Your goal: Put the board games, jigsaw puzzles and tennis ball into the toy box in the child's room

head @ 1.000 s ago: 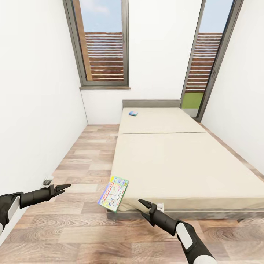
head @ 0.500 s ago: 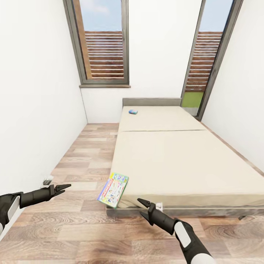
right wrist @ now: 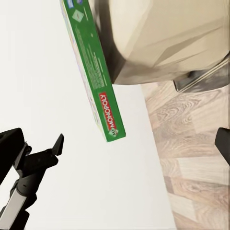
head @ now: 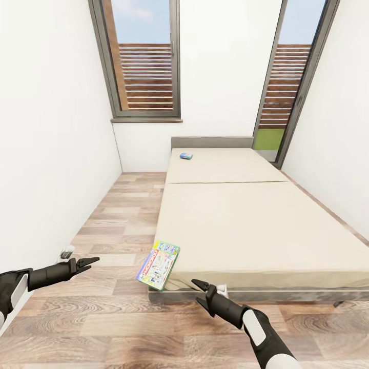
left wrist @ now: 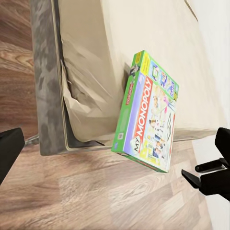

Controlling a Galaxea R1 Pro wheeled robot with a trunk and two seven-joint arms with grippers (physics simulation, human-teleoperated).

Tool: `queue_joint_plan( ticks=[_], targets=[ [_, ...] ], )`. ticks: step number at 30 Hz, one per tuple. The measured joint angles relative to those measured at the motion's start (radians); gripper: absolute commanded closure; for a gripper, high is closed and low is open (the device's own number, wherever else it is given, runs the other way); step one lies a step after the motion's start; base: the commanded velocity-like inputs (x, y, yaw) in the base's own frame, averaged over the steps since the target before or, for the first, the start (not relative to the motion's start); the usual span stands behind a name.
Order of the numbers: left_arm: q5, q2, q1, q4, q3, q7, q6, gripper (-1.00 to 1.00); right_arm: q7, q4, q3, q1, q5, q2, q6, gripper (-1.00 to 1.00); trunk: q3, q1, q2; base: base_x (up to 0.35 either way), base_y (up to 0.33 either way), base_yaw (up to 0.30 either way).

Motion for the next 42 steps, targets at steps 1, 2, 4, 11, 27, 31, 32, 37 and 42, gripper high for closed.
queue_joint_plan(
  ticks=[1, 2, 4, 11, 27, 31, 32, 37, 42],
  targets=[
    [0.0, 0.0, 0.0, 0.0, 0.0, 0.0, 0.0, -1.0, -0.002, 0.0, 0.0, 0.0, 0.0, 0.0, -0.005, -1.0, 0.0, 0.0, 0.0, 0.0, 0.0, 0.0],
    [0.0, 0.0, 0.0, 0.0, 0.0, 0.0, 0.0, -1.0, -0.003, 0.0, 0.0, 0.0, 0.0, 0.001, -0.009, -1.0, 0.0, 0.0, 0.0, 0.0, 0.0, 0.0],
    [0.0, 0.0, 0.0, 0.0, 0.0, 0.0, 0.0, -1.0, -0.004, 0.0, 0.0, 0.0, 0.001, 0.001, -0.016, -1.0, 0.0, 0.0, 0.0, 0.0, 0.0, 0.0],
    [0.001, -0.002, 0.0, 0.0, -0.001, 0.0, -0.004, -1.0, -0.007, -0.003, 0.002, 0.0, 0.003, 0.001, -0.025, -1.0, 0.0, 0.0, 0.0, 0.0, 0.0, 0.0],
    [0.002, -0.007, 0.001, 0.0, -0.003, -0.003, -0.006, -1.0, -0.026, -0.008, 0.006, 0.0, 0.004, 0.007, -0.029, -1.0, 0.0, 0.0, 0.0, 0.0, 0.045, 0.0],
    [0.003, -0.008, 0.0, 0.001, -0.003, -0.003, -0.007, -1.0, -0.027, -0.008, 0.006, 0.0, 0.005, 0.016, -0.029, -1.0, 0.0, 0.0, 0.0, 0.0, 0.048, 0.0],
    [0.003, -0.008, 0.0, 0.001, -0.003, -0.003, -0.007, -1.0, -0.027, -0.009, 0.007, 0.0, 0.005, 0.018, -0.029, -1.0, 0.0, 0.0, 0.0, 0.0, 0.027, 0.0],
    [0.003, -0.008, 0.0, 0.0, -0.003, -0.003, -0.007, -1.0, -0.028, -0.009, 0.007, -0.001, 0.005, 0.023, -0.03, -1.0, 0.0, 0.0, 0.0, 0.0, 0.014, 0.0],
    [0.003, -0.009, 0.0, 0.001, -0.003, -0.003, -0.007, -1.0, -0.028, -0.009, 0.007, -0.001, 0.006, 0.024, -0.031, -1.0, 0.0, 0.0, 0.0, 0.0, 0.005, 0.0]
  ],
)
